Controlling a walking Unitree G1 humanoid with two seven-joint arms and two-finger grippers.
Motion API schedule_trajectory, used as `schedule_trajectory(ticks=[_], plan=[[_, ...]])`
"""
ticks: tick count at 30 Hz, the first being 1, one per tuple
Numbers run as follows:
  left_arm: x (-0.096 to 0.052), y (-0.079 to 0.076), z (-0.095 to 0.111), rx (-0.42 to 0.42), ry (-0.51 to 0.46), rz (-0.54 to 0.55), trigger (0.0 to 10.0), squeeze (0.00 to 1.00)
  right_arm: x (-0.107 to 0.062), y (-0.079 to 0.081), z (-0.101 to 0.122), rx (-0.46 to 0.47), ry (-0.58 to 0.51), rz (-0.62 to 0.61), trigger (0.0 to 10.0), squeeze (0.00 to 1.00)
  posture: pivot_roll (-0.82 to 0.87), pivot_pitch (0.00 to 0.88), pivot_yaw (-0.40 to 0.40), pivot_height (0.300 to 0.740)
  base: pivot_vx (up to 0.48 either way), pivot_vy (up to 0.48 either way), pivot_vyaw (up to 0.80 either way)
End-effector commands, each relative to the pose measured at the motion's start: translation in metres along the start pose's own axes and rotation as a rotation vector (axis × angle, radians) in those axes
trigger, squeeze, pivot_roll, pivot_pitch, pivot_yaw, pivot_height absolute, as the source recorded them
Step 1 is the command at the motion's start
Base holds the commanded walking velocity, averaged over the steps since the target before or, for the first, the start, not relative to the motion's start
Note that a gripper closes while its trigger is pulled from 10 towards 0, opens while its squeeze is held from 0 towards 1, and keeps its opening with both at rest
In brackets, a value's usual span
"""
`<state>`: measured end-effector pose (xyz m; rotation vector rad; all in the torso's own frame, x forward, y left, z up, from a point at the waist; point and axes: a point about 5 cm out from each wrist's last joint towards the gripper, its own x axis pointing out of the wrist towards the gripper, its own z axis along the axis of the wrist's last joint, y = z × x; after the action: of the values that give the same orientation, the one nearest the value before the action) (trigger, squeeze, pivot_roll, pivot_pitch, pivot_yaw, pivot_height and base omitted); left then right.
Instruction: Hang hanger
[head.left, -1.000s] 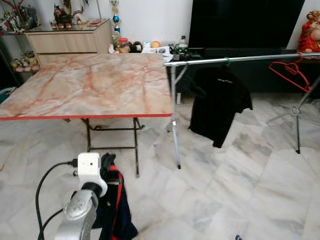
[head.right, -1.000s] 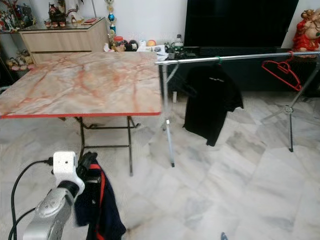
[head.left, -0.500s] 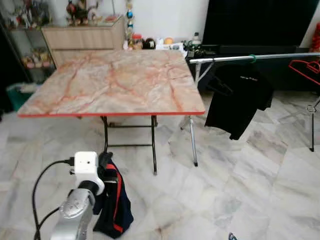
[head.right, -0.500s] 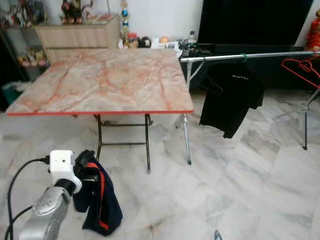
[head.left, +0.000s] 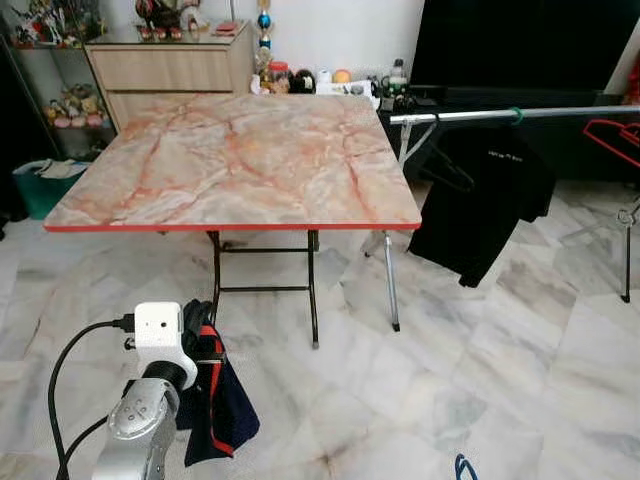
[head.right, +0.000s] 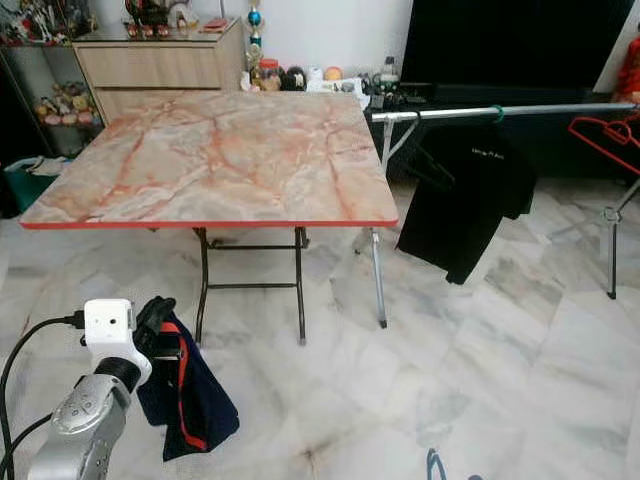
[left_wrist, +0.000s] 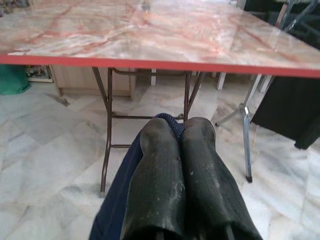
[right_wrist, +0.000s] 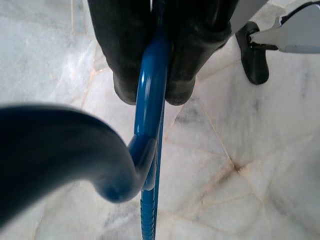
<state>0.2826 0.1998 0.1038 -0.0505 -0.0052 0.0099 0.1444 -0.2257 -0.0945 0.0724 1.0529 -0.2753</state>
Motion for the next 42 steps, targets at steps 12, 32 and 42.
schedule_trajectory(ticks=[12,32,42], plan=[[0.002,-0.001,0.015,0.003,-0.058,-0.006,10.0,0.0,0.001,-0.001,0.006,-0.006,-0.012,0.011,10.0,0.0,0.21,0.0,-0.009,0.74,0.44,0.0,0.0],[0.042,-0.021,0.148,0.098,-0.456,-0.145,10.0,0.0,0.001,0.001,0.009,-0.02,-0.017,0.025,10.0,0.0,0.23,0.0,-0.024,0.74,0.477,0.0,0.0],[0.092,-0.067,0.235,0.112,-0.597,-0.324,10.0,0.0,0.001,0.004,0.011,-0.026,-0.023,0.033,10.0,0.0,0.22,0.0,-0.013,0.74,0.48,0.0,0.0]])
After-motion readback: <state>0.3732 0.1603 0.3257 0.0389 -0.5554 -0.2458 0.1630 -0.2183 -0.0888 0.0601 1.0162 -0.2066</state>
